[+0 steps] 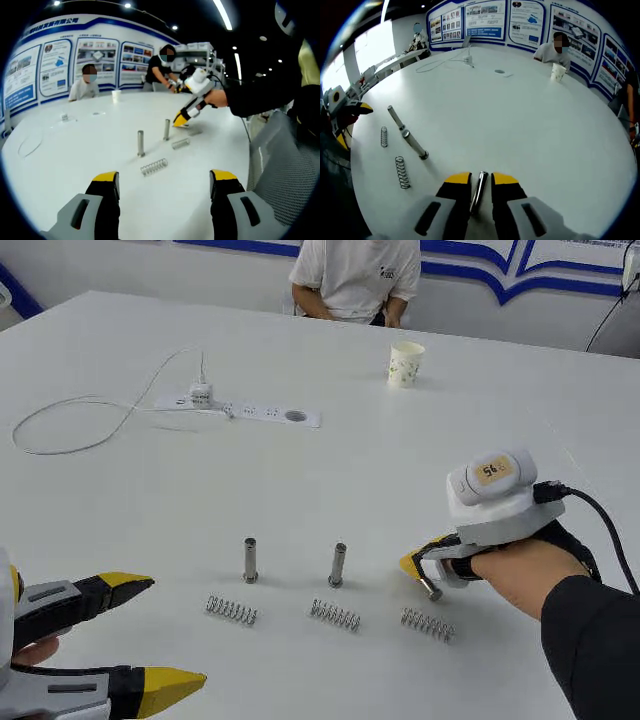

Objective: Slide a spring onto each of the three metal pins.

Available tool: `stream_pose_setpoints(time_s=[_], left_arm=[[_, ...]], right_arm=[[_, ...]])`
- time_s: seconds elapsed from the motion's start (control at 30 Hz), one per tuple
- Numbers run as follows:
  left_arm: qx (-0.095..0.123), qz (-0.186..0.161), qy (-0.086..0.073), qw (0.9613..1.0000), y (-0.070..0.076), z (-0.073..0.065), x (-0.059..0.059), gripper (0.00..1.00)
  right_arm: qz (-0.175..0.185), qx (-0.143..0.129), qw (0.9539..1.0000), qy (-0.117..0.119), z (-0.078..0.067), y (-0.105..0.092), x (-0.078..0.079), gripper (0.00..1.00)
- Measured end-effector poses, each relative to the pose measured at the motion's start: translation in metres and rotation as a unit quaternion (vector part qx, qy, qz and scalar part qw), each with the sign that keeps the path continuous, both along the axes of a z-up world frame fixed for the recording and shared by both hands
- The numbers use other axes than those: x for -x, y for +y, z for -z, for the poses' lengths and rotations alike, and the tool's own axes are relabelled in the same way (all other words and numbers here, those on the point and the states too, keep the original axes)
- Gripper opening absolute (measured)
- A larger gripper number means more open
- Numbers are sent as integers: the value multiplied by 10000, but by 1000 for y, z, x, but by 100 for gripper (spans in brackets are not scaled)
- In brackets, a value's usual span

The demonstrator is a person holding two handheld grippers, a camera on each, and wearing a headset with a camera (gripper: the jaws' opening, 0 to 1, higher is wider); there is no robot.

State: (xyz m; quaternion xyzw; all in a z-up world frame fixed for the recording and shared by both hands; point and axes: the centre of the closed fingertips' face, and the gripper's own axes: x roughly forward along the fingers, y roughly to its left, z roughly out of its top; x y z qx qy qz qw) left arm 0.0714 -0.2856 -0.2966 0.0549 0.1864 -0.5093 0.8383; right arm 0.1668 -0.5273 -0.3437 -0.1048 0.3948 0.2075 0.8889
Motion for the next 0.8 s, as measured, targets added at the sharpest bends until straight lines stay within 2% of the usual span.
stream_pose_setpoints(time_s=[0.37,0.8], left_arm=[[14,-18,10,10000,0,0,0,75],[6,-18,19,10000,0,1,0,75]], right_arm=[[211,-17,9996,159,8,-2,-1,12],[334,65,9992,211,7,-3,-1,9]])
